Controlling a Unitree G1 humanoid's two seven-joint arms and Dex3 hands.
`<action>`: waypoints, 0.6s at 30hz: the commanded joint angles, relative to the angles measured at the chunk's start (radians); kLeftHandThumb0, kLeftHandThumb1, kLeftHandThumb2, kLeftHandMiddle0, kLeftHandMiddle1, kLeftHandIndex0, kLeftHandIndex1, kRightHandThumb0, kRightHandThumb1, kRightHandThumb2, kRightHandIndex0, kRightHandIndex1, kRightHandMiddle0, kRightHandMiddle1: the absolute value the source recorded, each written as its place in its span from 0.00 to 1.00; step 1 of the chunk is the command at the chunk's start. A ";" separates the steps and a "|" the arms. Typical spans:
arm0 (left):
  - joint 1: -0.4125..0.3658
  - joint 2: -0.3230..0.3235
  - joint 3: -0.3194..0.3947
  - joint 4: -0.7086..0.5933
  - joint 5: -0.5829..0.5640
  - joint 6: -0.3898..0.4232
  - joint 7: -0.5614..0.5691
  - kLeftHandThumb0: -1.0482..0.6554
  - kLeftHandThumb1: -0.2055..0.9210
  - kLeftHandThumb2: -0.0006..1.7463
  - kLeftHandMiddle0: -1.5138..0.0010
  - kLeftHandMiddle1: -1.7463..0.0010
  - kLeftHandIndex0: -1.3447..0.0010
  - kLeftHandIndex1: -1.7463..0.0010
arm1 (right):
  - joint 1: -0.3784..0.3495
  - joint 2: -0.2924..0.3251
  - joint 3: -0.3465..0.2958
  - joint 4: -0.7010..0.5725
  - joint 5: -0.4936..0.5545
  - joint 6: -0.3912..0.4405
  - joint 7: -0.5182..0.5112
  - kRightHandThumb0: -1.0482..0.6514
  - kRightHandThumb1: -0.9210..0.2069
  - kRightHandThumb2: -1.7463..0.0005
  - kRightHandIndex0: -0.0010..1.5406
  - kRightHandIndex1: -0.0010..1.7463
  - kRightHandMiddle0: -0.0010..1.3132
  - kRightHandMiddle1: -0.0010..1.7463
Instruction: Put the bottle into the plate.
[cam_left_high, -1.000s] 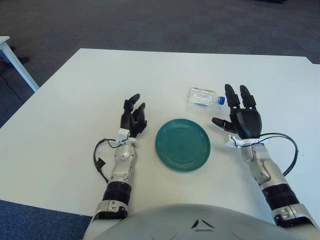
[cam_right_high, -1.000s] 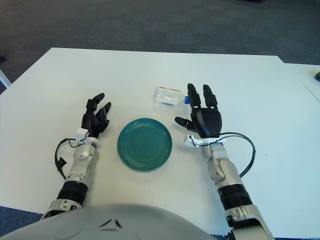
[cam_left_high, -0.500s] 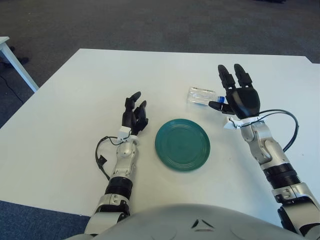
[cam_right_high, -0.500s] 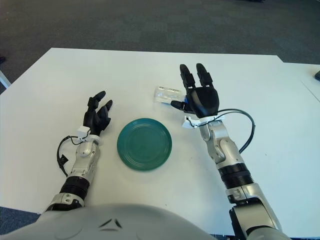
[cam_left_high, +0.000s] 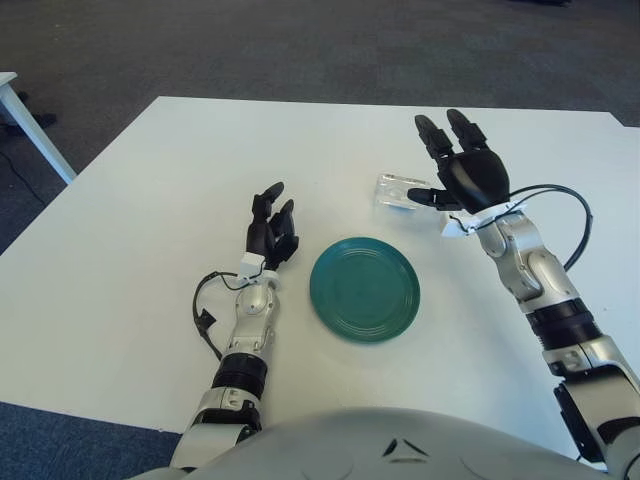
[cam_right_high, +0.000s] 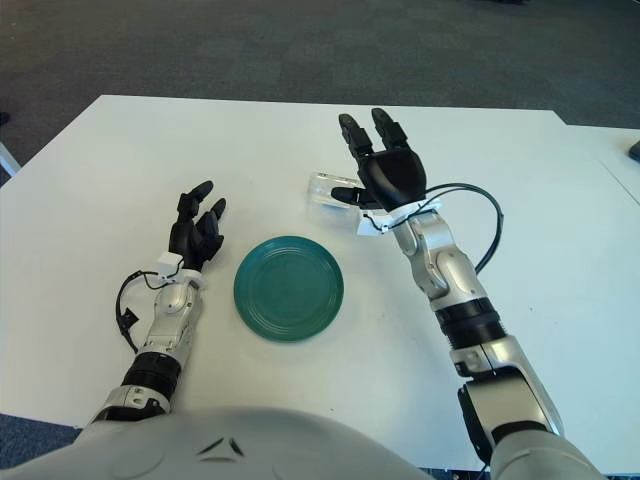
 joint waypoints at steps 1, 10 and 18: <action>0.080 -0.044 -0.016 0.007 -0.002 0.056 0.010 0.18 1.00 0.34 0.55 0.96 0.97 0.47 | -0.056 -0.014 0.024 0.048 0.002 -0.028 -0.011 0.00 0.00 0.59 0.00 0.00 0.00 0.00; 0.114 -0.043 -0.039 -0.011 -0.016 0.041 -0.007 0.17 1.00 0.35 0.57 0.97 0.98 0.51 | -0.155 -0.018 0.067 0.161 0.008 -0.092 -0.020 0.00 0.00 0.58 0.00 0.00 0.00 0.00; 0.128 -0.042 -0.057 -0.014 -0.018 0.019 -0.018 0.16 1.00 0.34 0.56 0.96 0.92 0.52 | -0.232 -0.021 0.090 0.252 0.024 -0.123 0.007 0.00 0.00 0.57 0.00 0.00 0.00 0.00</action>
